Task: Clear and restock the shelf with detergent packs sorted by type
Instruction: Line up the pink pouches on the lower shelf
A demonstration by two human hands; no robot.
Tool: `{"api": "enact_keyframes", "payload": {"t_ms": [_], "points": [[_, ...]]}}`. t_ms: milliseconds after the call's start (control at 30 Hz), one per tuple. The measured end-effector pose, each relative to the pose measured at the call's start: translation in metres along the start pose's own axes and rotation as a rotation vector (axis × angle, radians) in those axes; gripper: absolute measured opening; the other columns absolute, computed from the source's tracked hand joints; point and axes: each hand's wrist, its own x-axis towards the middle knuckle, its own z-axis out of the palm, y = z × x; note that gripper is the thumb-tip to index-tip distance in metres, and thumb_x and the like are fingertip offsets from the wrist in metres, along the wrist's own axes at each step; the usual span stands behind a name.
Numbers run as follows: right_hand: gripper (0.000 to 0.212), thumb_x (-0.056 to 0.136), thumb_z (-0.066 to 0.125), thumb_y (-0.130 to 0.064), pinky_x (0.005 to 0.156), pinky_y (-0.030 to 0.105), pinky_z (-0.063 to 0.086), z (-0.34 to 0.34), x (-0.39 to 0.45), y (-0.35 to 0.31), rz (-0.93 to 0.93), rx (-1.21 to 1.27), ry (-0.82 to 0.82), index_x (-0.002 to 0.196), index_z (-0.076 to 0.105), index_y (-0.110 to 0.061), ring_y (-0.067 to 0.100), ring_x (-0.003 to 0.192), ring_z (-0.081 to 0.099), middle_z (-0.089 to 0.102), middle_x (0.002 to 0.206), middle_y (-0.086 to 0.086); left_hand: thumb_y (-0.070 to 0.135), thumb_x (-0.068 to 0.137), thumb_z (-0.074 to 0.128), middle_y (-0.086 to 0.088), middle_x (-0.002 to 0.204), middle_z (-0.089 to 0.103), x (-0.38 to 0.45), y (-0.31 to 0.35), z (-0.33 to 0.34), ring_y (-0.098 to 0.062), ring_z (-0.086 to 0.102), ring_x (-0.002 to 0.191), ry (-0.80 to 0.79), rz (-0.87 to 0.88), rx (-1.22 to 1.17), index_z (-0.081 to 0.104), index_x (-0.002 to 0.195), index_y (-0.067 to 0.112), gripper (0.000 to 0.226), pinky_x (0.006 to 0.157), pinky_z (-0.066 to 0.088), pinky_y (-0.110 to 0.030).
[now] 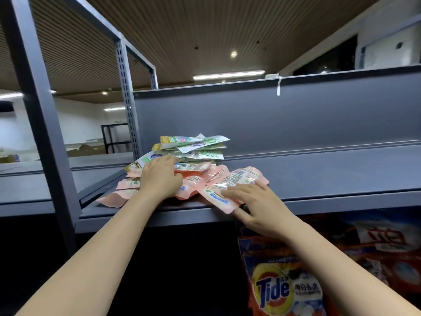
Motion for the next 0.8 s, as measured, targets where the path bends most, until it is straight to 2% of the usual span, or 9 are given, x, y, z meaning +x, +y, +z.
{"api": "enact_keyframes", "payload": {"t_ms": [67,200,300,367,433,500,600,700,800], "points": [[0.052,0.088,0.030,-0.038,0.109,0.033,0.030,0.002,-0.002,0.001,0.035,0.059,0.065,0.134,0.052,-0.029,0.017,0.126,0.047,0.056,0.134,-0.006,0.022,0.088,0.045,0.001,0.151,0.034,0.009,-0.003,0.005,-0.023,0.030,0.137,-0.049,0.039,0.014,0.040,0.142,0.024,0.055,0.112,0.023,-0.040],[0.030,0.097,0.045,-0.023,0.091,0.039,0.047,0.002,-0.003,-0.001,0.195,0.225,0.179,0.121,0.063,-0.026,0.024,0.113,0.058,0.066,0.122,-0.002,0.021,0.089,0.043,-0.005,0.137,0.052,0.018,-0.002,0.010,-0.029,0.046,0.124,-0.085,0.027,-0.044,0.049,0.135,0.033,0.047,0.100,0.036,-0.038],[0.025,0.098,0.049,-0.021,0.090,0.038,0.048,-0.002,0.000,-0.001,0.263,0.341,0.303,0.115,0.066,-0.028,0.022,0.108,0.061,0.068,0.114,-0.006,0.022,0.094,0.038,-0.004,0.134,0.055,0.020,-0.004,0.013,-0.028,0.048,0.122,-0.080,0.040,-0.012,0.051,0.133,0.036,0.044,0.098,0.036,-0.038],[0.024,0.098,0.049,-0.018,0.091,0.034,0.047,-0.005,0.002,-0.001,0.256,0.400,0.385,0.113,0.066,-0.026,0.017,0.105,0.062,0.067,0.112,-0.009,0.024,0.096,0.036,-0.003,0.131,0.058,0.020,-0.005,0.013,-0.027,0.049,0.119,-0.026,0.068,0.024,0.053,0.131,0.038,0.042,0.098,0.033,-0.038],[0.023,0.098,0.049,-0.015,0.084,0.034,0.047,-0.010,0.005,-0.002,0.276,0.436,0.463,0.113,0.065,-0.022,0.018,0.093,0.063,0.069,0.100,-0.005,0.025,0.096,0.036,-0.002,0.122,0.062,0.018,-0.002,0.012,-0.027,0.050,0.113,0.065,0.119,0.084,0.059,0.124,0.037,0.039,0.096,0.033,-0.039],[0.022,0.097,0.050,-0.013,0.075,0.033,0.046,-0.018,0.009,-0.004,0.310,0.465,0.570,0.112,0.065,-0.020,0.018,0.078,0.060,0.069,0.085,-0.001,0.026,0.094,0.038,-0.002,0.114,0.065,0.017,0.004,0.008,-0.026,0.050,0.109,0.157,0.191,0.145,0.064,0.116,0.033,0.035,0.089,0.034,-0.037],[0.017,0.097,0.048,-0.012,0.068,0.029,0.042,-0.035,0.018,-0.006,0.372,0.518,0.747,0.102,0.065,-0.016,0.013,0.070,0.054,0.065,0.077,-0.003,0.029,0.092,0.042,0.000,0.105,0.066,0.018,0.019,-0.002,-0.025,0.052,0.103,0.233,0.288,0.195,0.070,0.106,0.027,0.032,0.077,0.036,-0.032],[0.017,0.100,0.045,-0.021,0.062,0.025,0.037,-0.048,0.028,-0.003,0.408,0.506,0.857,0.094,0.061,-0.018,0.008,0.066,0.048,0.057,0.070,-0.013,0.033,0.090,0.045,0.000,0.099,0.066,0.017,0.037,-0.008,-0.025,0.057,0.099,0.166,0.338,0.167,0.073,0.098,0.024,0.030,0.065,0.033,-0.028],[0.018,0.101,0.044,-0.024,0.062,0.021,0.039,-0.052,0.035,-0.001,0.406,0.552,0.841,0.094,0.059,-0.018,0.008,0.067,0.051,0.059,0.072,-0.011,0.057,0.087,0.045,0.000,0.083,0.063,0.019,0.049,-0.007,-0.024,0.051,0.092,0.017,0.386,0.117,0.074,0.085,0.025,0.043,0.071,0.031,-0.031]]}}
